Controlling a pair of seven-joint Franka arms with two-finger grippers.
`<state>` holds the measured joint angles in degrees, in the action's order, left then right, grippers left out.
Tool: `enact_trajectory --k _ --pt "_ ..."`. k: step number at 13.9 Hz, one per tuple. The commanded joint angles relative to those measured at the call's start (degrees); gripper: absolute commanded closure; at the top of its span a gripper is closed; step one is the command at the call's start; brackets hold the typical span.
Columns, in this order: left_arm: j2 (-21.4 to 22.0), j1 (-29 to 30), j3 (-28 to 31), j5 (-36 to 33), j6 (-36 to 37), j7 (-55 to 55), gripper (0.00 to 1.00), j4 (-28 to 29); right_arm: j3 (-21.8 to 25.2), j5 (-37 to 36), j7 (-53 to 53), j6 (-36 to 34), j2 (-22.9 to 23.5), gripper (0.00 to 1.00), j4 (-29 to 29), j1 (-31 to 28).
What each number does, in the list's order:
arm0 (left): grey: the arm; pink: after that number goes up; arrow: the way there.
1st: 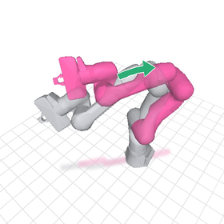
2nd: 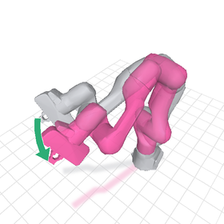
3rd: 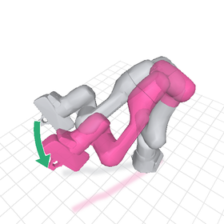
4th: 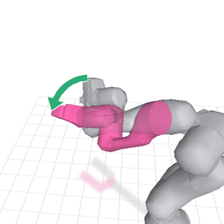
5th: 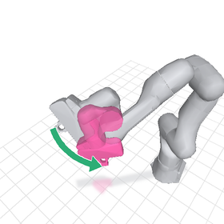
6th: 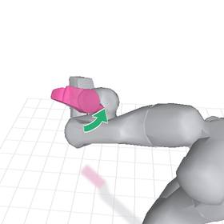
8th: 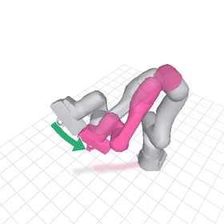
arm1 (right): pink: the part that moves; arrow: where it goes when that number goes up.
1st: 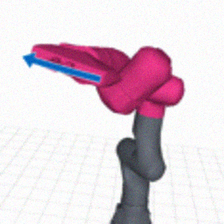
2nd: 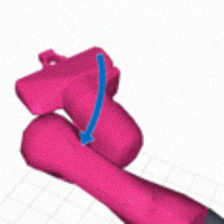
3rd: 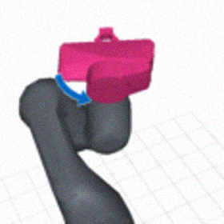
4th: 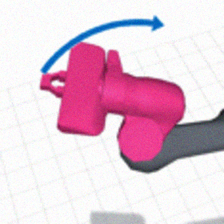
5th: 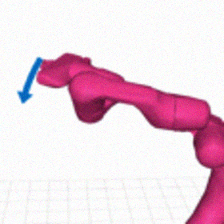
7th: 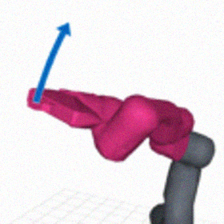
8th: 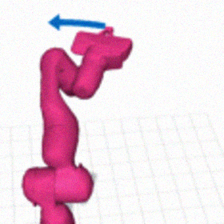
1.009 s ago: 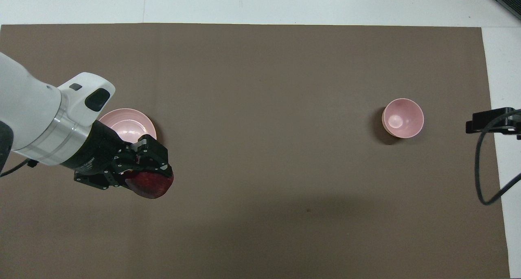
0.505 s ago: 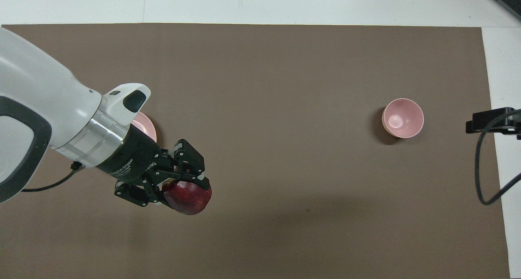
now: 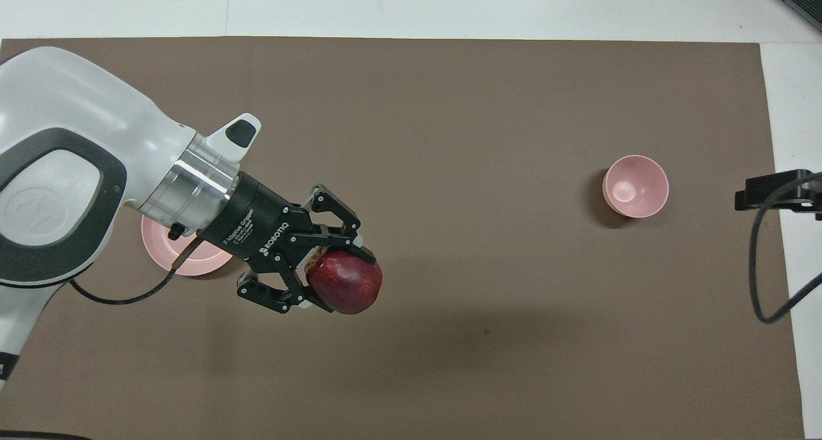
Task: Move apple from plate to bowl
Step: 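Lift the apple with the left gripper while the right gripper reaches inward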
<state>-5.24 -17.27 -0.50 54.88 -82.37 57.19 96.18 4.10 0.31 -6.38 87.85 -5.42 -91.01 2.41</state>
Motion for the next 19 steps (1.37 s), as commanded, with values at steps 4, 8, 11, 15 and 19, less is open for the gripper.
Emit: enact_trajectory --k 4,8,11,15,19 --pt "-1.5 -1.3 0.0 12.0 -10.1 4.4 1.00 3.8 -0.6 -0.3 0.8 0.1 -0.4 0.00 -0.3 -0.8" --pt "-3.0 -2.8 -1.3 18.8 -15.5 4.3 1.00 5.9 -0.6 -0.3 0.8 0.1 -0.4 0.00 -0.4 -0.8" --pt "-3.1 -2.9 -1.4 18.6 -16.2 4.3 1.00 5.9 -0.6 -0.3 0.8 0.1 -0.4 0.00 -0.3 -0.8" --pt "-3.0 -3.1 -1.4 18.3 -16.2 4.4 1.00 5.9 -1.1 -0.2 0.8 0.1 -0.5 0.00 -0.3 -0.6" --pt "-3.1 -3.1 -1.4 18.3 -15.9 4.4 1.00 5.9 -1.6 6.7 0.9 0.7 -0.5 0.00 -0.4 -0.7"
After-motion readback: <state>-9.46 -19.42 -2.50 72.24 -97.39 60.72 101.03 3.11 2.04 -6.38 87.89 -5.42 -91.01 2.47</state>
